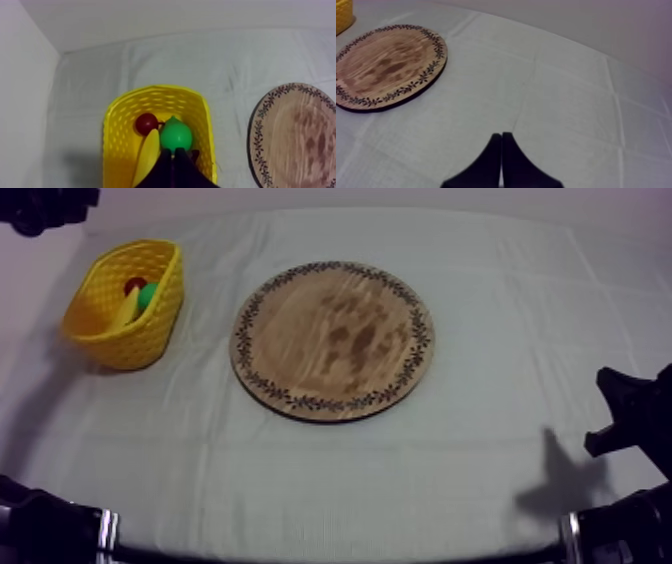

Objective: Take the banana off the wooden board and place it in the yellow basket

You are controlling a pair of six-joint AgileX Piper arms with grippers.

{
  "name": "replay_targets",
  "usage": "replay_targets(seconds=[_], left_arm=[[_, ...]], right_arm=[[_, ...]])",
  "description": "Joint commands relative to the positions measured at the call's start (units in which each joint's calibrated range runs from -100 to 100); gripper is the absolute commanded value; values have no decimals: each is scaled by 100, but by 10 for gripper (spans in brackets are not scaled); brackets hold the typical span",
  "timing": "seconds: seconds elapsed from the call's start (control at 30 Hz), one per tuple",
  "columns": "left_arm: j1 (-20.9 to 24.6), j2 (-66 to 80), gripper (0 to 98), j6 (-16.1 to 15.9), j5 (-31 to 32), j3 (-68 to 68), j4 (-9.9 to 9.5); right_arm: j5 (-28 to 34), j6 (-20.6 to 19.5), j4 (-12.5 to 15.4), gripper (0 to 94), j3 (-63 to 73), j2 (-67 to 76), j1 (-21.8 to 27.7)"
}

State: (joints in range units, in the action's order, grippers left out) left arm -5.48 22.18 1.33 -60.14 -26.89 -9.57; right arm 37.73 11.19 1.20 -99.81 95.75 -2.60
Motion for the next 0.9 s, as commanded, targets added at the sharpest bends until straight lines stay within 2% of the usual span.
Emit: replay_targets(seconds=[0.0, 0.13, 0.37, 0.87], left_arm=[[-5, 914, 0, -61, 141, -603, 12], [-14, 1883, 0, -88, 232, -1238, 74], [-11, 3455, 0, 54, 536, -2216, 226], [75, 6602, 0, 53, 1333, -4994, 345]], right_arm=[[1, 1, -1, 3, 3, 0, 0], [1, 1, -1, 3, 3, 0, 0], [1, 1, -1, 3, 3, 0, 0], [1, 1, -1, 3, 3, 0, 0]])
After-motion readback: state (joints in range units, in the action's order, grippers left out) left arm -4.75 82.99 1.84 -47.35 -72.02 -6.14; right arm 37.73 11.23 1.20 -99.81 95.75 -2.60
